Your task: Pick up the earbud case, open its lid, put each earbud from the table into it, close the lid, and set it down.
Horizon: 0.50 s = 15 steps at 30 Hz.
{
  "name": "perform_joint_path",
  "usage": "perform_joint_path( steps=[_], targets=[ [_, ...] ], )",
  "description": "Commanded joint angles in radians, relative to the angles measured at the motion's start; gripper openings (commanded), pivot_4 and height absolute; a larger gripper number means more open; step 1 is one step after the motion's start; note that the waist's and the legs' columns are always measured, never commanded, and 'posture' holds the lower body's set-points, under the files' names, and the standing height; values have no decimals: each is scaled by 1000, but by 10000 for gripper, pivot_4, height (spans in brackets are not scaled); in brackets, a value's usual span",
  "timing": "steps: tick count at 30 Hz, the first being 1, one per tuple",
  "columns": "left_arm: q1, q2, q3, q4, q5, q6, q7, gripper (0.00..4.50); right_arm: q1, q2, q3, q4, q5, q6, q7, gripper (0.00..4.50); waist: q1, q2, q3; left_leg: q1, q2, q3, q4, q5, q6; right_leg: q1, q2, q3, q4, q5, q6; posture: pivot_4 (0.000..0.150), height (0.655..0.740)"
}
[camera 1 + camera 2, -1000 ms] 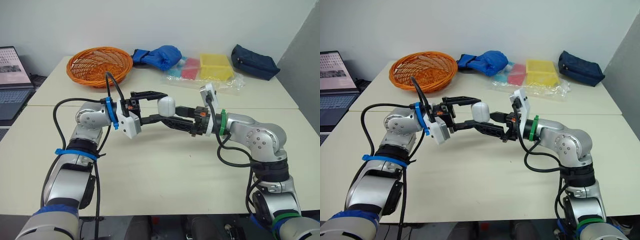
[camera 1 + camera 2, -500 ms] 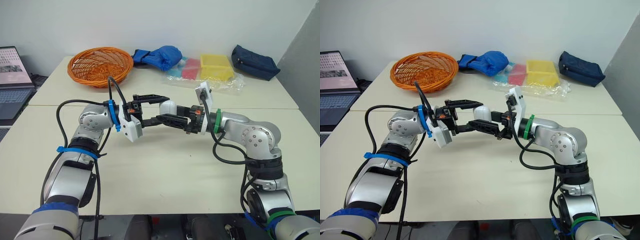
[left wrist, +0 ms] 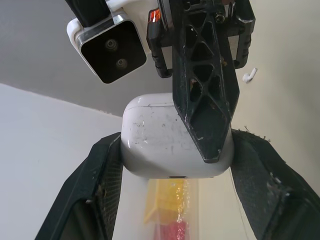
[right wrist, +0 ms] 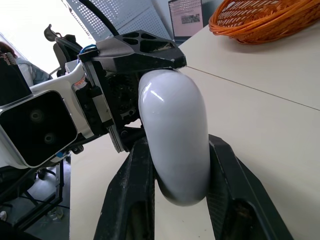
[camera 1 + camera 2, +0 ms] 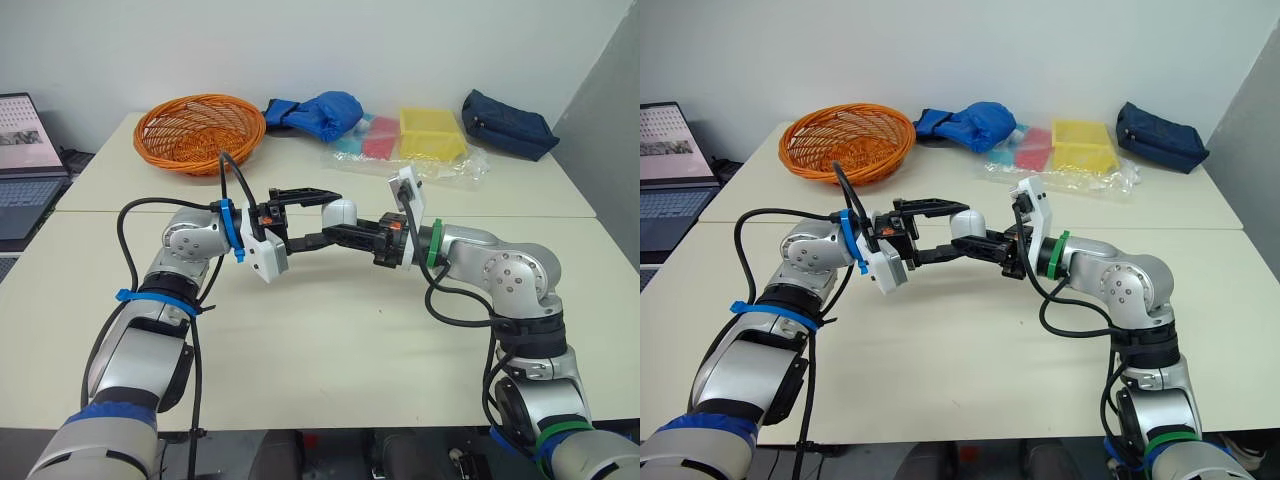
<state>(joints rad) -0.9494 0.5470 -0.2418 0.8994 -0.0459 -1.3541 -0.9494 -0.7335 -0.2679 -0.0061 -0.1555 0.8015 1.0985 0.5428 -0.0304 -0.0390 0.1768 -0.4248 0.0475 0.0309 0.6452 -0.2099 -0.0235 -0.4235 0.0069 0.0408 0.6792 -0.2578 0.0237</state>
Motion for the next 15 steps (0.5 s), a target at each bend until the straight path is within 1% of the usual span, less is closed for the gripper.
perform_joint_path(
  steps=[1, 3, 5, 6, 7, 8, 9, 13, 14, 15],
  targets=[
    [-23, 13, -5, -24, -12, -24, 22, 27661, -22, 2, -21, -14, 10, -14, -1, 9102, 0, 0, 0, 0, 0, 0, 0, 0, 0, 0, 0, 0, 0, 0, 0, 1500, 7400],
    [-24, 14, -8, -23, -12, -25, 24, 27661, -22, 2, -20, -15, 10, -15, 1, 9102, 0, 0, 0, 0, 0, 0, 0, 0, 0, 0, 0, 0, 0, 0, 0, 1500, 7400],
    [-18, 17, -24, -35, -60, 27, -15, 35052, -19, 7, -24, -14, 10, -22, -1, 9102, 0, 0, 0, 0, 0, 0, 0, 0, 0, 0, 0, 0, 0, 0, 0, 1500, 7400],
    [-16, 18, -29, -39, -76, 43, -28, 37277, -18, 8, -26, -14, 10, -25, -2, 9038, 0, 0, 0, 0, 0, 0, 0, 0, 0, 0, 0, 0, 0, 0, 0, 1500, 7400],
    [-14, 20, -33, -43, -88, 51, -37, 41136, -17, 10, -26, -15, 10, -26, -3, 8828, 0, 0, 0, 0, 0, 0, 0, 0, 0, 0, 0, 0, 0, 0, 0, 1500, 7400],
    [-13, 26, -38, -51, -101, 65, -55, 43521, -16, 11, -26, -15, 7, -29, -3, 8818, 0, 0, 0, 0, 0, 0, 0, 0, 0, 0, 0, 0, 0, 0, 0, 1500, 7400],
    [-10, 35, -39, -67, -131, 106, -88, 44996, -15, 9, -28, -11, 0, -37, -6, 8815, -1, 0, 0, 0, 0, 0, 0, 0, 0, 0, 0, 0, 0, 0, 0, 1500, 7400],
    [4, 79, -28, -166, -264, 317, -253, 45000, -3, -4, -20, -3, -41, -82, -10, 8801, -2, 0, 0, 0, 0, 0, 0, 0, 0, 0, 0, 0, 0, 0, 0, 1500, 7400],
    [-2, 94, -25, -194, -286, 368, -299, 45000, 4, -29, 11, -8, -85, -116, 3, 8800, -2, 0, 0, 0, 0, 0, 0, 0, 0, 0, 1, 0, 0, 0, 0, 1500, 7400],
    [-30, 125, -25, -234, -311, 497, -362, 45000, 18, -54, 49, -13, -148, -166, 5, 8798, -2, 0, 0, 0, 0, 0, 0, 0, 0, 0, 1, 0, 0, 0, 0, 1500, 7400]
  ],
)
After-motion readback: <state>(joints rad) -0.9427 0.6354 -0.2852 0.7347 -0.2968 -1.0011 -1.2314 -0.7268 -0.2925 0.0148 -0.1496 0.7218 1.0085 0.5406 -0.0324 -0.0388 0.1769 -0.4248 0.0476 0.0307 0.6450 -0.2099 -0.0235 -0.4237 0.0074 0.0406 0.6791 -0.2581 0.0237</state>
